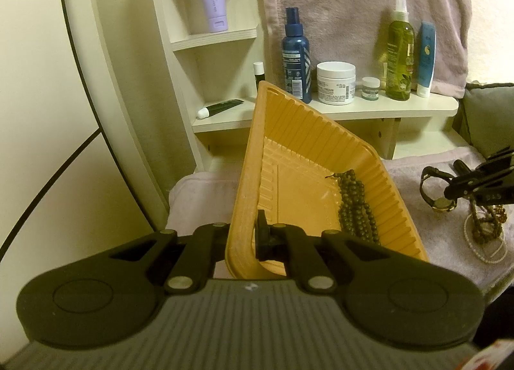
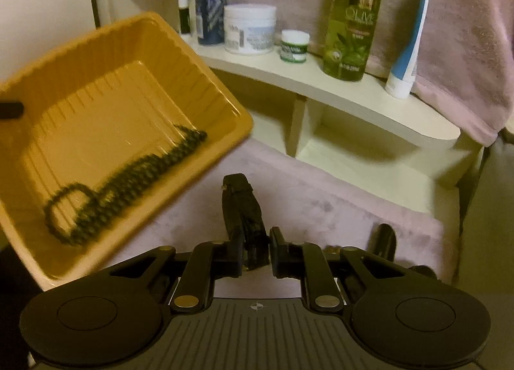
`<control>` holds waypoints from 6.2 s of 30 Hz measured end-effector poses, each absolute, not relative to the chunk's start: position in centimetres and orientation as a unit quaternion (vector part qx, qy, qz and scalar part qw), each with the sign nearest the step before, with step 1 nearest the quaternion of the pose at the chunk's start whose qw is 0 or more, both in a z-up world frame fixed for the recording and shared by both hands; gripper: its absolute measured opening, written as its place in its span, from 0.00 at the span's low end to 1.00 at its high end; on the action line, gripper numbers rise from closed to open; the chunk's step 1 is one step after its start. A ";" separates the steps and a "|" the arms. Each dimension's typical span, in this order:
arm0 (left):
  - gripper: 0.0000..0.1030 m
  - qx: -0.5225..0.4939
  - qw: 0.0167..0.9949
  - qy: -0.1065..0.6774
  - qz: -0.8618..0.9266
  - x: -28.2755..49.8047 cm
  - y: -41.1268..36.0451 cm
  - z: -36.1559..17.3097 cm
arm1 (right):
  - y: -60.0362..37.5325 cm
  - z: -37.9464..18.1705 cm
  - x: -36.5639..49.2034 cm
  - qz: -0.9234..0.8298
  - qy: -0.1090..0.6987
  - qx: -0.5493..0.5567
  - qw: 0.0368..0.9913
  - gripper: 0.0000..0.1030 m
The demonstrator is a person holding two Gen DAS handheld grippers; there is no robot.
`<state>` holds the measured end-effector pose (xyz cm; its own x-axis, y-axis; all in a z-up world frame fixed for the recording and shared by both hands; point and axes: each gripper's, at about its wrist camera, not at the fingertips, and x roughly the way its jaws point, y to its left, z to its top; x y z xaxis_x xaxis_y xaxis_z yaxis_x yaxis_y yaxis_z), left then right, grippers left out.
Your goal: Organize jewelry
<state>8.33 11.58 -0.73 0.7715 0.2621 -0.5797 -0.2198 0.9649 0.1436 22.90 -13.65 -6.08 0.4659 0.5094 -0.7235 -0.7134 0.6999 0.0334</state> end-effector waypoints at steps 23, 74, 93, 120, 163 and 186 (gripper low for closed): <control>0.05 0.030 0.942 0.311 0.125 8.2 11.6 -0.5 | -6.4 -3.9 18.7 0.429 0.404 0.031 0.807 0.16; 0.06 0.034 0.942 0.312 0.123 8.3 11.5 -0.4 | -22.5 -9.0 14.6 0.181 0.358 0.015 0.916 0.34; 0.06 0.032 0.941 0.312 0.123 8.4 11.7 -0.4 | -21.5 -9.9 17.1 0.159 0.375 0.011 0.913 0.05; 0.06 0.029 0.942 0.310 0.125 8.4 11.7 -0.4 | -19.9 4.4 16.4 0.247 0.221 0.008 0.943 0.05; 0.06 0.011 0.943 0.309 0.122 8.3 12.4 -0.6 | -4.6 -1.0 19.7 0.450 0.350 0.021 0.822 0.14; 0.06 0.018 0.943 0.307 0.123 8.2 11.9 -0.4 | -25.0 -4.3 16.0 0.174 0.310 0.082 0.931 0.42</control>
<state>8.21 11.87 -0.42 0.7809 0.2430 -0.5754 -0.2204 0.9692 0.1102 15.95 -24.96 -4.26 0.7478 0.3746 -0.5481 -0.2737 0.9261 0.2595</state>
